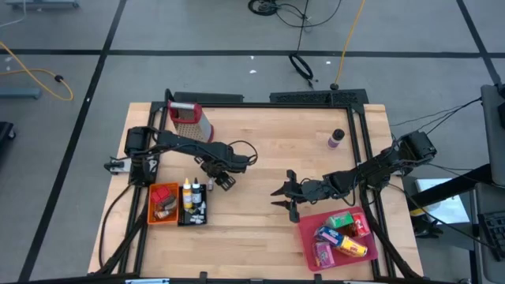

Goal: Pick & Place Kitchen Items
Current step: Put the yellow and red food coloring bottle into the black bin

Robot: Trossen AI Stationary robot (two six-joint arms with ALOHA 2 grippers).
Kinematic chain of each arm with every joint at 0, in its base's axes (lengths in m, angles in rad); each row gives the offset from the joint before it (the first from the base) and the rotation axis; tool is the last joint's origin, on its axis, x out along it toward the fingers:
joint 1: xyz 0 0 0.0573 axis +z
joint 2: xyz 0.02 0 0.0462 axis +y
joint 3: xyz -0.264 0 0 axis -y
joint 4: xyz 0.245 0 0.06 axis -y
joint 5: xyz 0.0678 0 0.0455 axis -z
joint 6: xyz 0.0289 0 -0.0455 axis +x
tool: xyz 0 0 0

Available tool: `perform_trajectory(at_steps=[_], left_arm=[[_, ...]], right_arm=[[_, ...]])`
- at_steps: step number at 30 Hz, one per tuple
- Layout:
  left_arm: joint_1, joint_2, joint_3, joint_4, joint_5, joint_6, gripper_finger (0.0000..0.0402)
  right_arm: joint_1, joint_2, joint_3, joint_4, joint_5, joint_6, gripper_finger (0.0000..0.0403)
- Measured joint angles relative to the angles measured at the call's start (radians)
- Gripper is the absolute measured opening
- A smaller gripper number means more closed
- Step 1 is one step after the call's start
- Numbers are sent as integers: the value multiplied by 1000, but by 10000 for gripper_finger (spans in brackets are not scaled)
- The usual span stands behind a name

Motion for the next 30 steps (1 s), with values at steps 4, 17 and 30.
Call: perform_trajectory(at_steps=[4, 17, 30], left_arm=[[-5, -2, -19, 6, 8, -19, 196], [-37, 2, -25, -14, 50, -171, 195], [-62, 4, -29, 43, 156, -274, 195]], right_arm=[[0, 0, 0, 0, 0, 0, 132], [0, 0, 0, 0, -1, 0, 132], [0, 0, 0, 0, -1, 0, 132]])
